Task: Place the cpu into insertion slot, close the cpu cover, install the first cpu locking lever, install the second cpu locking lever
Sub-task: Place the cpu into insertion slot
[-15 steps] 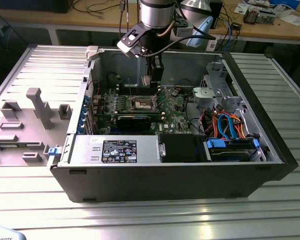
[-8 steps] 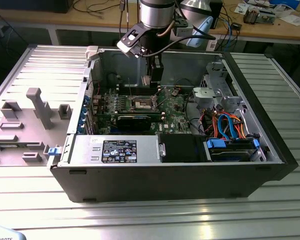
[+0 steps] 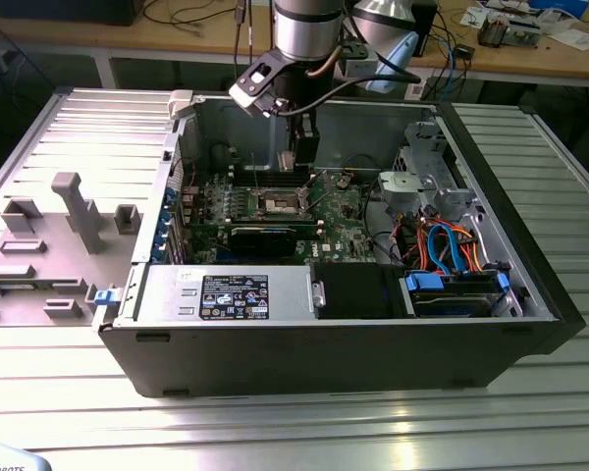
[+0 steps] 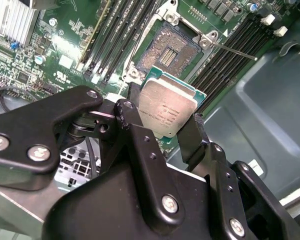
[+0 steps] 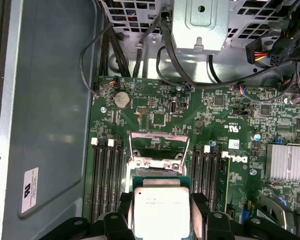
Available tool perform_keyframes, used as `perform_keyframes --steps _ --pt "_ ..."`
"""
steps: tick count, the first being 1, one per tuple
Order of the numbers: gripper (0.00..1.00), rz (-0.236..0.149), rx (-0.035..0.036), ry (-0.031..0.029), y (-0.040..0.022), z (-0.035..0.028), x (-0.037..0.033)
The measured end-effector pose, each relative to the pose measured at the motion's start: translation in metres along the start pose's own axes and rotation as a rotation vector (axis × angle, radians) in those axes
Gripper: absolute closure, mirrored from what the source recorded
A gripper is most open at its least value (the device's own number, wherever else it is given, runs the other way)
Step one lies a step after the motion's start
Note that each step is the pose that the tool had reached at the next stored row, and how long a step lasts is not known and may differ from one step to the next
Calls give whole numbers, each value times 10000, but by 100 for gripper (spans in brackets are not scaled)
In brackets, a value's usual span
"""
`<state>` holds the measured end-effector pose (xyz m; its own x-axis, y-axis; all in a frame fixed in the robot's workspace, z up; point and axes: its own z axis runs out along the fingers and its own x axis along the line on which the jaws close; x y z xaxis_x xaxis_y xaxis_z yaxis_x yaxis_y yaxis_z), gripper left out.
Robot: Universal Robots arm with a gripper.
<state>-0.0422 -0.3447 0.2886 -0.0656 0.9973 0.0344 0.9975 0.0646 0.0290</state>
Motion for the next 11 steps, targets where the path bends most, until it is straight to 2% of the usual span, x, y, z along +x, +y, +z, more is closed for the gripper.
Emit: perform_keyframes --steps 4,7,11 --pt "46 9 2 0 -10 70 -2" --pt "46 33 2 -2 -20 145 -4" --pt "46 441 -12 -12 -28 234 -6"
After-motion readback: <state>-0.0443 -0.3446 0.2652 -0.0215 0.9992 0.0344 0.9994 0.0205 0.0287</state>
